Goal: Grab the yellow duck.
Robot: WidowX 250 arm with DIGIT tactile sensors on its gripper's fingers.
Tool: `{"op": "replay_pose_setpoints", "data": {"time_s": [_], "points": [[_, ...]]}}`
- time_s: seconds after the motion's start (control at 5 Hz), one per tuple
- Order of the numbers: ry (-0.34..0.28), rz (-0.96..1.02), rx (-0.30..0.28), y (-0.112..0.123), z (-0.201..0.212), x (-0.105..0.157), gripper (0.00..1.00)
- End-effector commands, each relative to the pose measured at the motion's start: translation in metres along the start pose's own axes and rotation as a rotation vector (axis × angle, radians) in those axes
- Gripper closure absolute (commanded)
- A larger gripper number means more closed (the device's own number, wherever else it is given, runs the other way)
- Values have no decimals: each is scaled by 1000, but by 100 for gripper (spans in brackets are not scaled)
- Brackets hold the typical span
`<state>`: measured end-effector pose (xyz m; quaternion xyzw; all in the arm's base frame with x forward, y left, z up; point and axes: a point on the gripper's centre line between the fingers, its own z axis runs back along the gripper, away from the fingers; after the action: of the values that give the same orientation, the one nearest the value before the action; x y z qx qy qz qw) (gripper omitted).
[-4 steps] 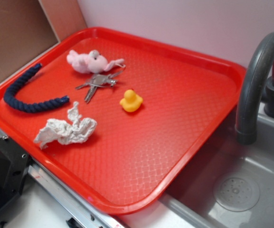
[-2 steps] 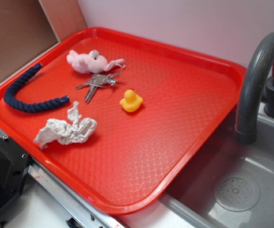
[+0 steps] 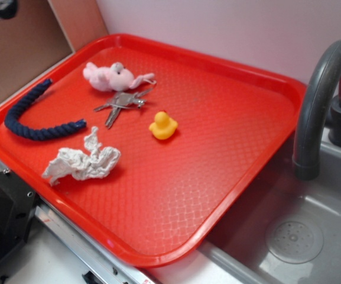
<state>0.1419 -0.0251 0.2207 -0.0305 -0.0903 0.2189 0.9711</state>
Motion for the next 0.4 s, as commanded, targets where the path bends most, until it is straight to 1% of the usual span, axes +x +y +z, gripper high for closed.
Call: {"op": "replay_pose_setpoints", "data": {"time_s": [0.0, 0.2], "points": [[-62, 96, 1, -44, -38, 22, 0], [-61, 59, -24, -66, -61, 28, 0]]}}
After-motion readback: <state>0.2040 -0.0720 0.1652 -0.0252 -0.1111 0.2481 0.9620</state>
